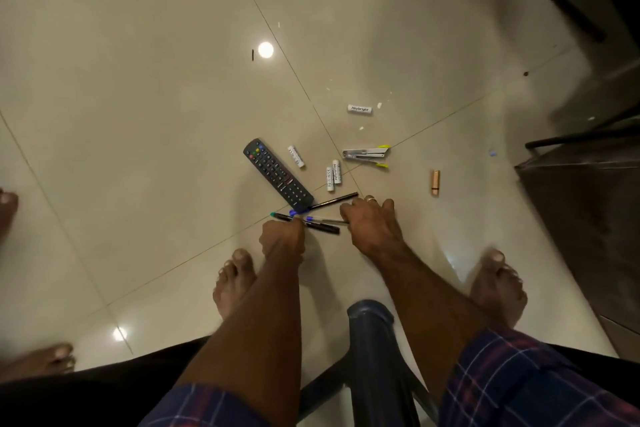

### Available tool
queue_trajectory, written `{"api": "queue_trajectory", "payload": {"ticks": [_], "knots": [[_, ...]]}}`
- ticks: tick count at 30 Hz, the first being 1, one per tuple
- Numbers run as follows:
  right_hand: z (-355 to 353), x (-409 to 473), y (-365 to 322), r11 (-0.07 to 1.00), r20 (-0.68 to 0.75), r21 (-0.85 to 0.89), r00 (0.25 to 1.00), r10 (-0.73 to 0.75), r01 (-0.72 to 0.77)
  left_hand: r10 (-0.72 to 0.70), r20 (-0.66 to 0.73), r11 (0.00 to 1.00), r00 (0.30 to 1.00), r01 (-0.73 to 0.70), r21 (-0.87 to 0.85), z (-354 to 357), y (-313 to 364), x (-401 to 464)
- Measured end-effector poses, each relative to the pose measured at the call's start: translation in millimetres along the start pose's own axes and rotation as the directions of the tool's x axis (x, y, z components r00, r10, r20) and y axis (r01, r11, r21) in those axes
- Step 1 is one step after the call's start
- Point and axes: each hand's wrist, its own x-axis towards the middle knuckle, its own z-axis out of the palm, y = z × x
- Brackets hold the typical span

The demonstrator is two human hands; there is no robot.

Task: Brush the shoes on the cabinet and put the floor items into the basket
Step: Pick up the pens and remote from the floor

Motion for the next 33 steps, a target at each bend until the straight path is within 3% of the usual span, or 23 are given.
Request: {"api": "queue_trajectory", "payload": {"ticks": [4, 9, 13, 17, 24, 33], "knots": [[5, -1, 6, 0.997, -0.08, 0.025, 0.995, -0.064, 0.066, -0.006, -0.022, 0.997, 1.0, 0.007, 0.073, 9, -7, 34], [4, -1, 16, 0.988, -0.191, 0.146, 0.981, -0.028, 0.057, 0.037, -0.043, 0.994, 0.998, -0.032, 0.103, 15, -19, 47], [1, 7, 12, 0.992, -0.191, 0.057, 0.977, -0.099, 0.111, 0.099, 0.003, 0.984, 0.995, -0.098, 0.149, 14, -21, 36], [4, 18, 6, 0.997, -0.217, -0.014, 0.973, -0.077, 0.076, 0.113, 0.025, 0.982, 0.993, -0.116, 0.148, 7, -13, 22], [1, 23, 2, 0.999, -0.149, -0.052, 0.989, -0.006, -0.002, 0.146, 0.02, 0.979, 0.989, -0.148, 0.137, 12, -22, 34], [-20, -15, 19, 0.996, -0.038, -0.002, 0.995, -0.09, 0.09, 0.277, -0.074, 0.959, 0.958, -0.272, 0.077, -8, -2, -35]]}}
